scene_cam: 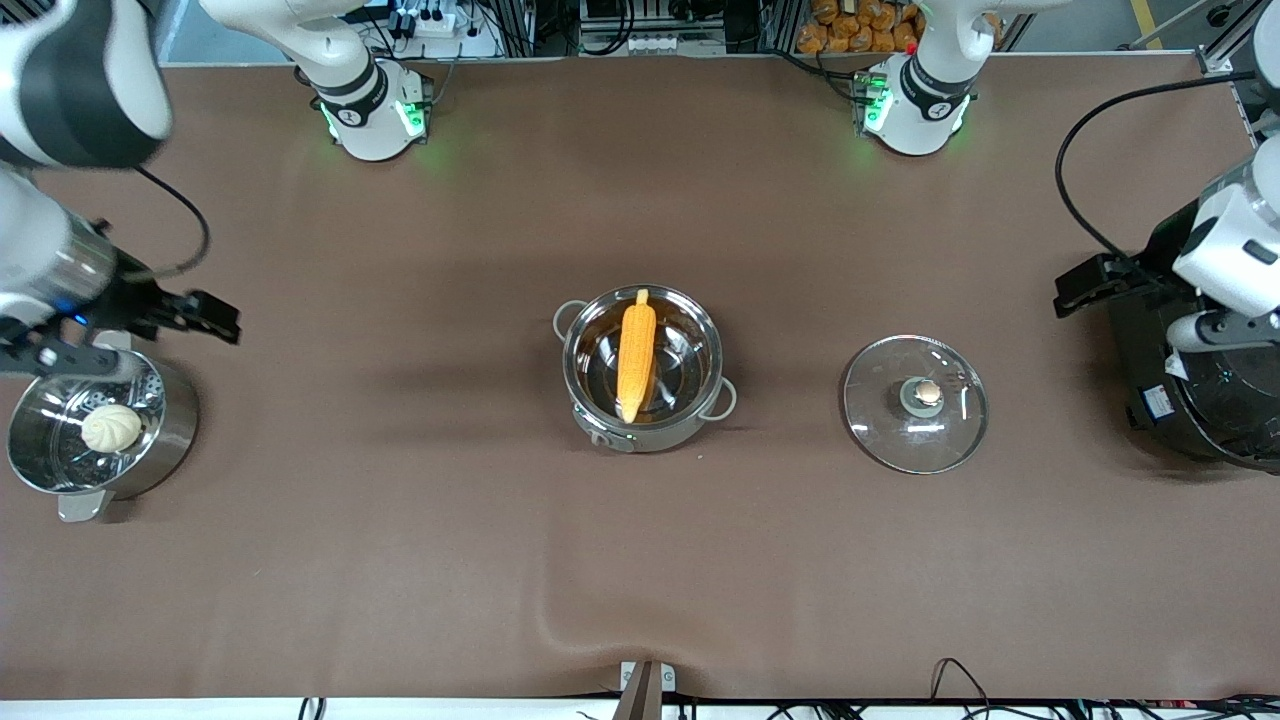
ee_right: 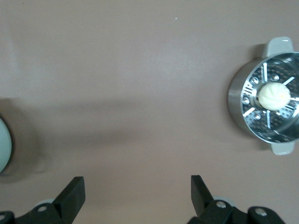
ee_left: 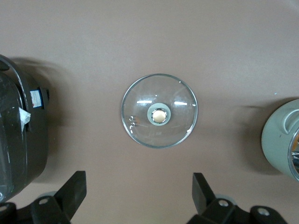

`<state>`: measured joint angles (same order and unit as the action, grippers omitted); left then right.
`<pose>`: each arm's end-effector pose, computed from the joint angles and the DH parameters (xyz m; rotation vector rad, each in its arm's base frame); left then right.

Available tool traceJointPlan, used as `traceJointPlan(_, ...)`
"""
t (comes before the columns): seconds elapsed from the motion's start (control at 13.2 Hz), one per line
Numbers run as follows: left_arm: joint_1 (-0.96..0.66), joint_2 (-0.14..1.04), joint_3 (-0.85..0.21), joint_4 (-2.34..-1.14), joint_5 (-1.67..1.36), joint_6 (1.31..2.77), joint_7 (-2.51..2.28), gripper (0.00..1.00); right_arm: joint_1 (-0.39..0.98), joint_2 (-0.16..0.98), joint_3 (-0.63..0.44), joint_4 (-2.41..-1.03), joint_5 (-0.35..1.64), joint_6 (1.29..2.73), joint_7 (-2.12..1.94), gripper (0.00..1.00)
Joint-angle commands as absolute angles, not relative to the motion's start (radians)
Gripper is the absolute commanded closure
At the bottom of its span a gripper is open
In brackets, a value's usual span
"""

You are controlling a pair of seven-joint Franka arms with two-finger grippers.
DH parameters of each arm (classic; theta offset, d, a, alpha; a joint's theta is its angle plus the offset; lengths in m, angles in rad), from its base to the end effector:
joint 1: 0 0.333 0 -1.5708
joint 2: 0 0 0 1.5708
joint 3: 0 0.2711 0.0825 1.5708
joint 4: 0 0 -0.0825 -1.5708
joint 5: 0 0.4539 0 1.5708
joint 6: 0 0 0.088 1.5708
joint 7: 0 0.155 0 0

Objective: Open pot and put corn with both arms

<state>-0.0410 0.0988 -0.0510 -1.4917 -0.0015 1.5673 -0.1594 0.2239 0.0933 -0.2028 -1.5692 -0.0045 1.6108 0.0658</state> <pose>0.6460 -0.0588 0.5113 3.1360 0.1060 -0.0372 0.6463 0.0162 0.4777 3.1145 -0.0686 -0.0759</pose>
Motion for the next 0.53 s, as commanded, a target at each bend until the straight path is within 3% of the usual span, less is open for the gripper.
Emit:
traceJointPlan(0.0,-0.023,0.032,-0.055,-1.563,-0.025,1.574,-0.133,0.00,0.169,0.077,-0.184,-1.525,0.018,1.529,0.021,0.00)
traceJointPlan(0.45,-0.009,-0.015,-0.055,-1.606,-0.025,1.575,-0.124,0.00,0.161,0.109,-0.184,-1.424,0.017,1.519,0.029,0.00)
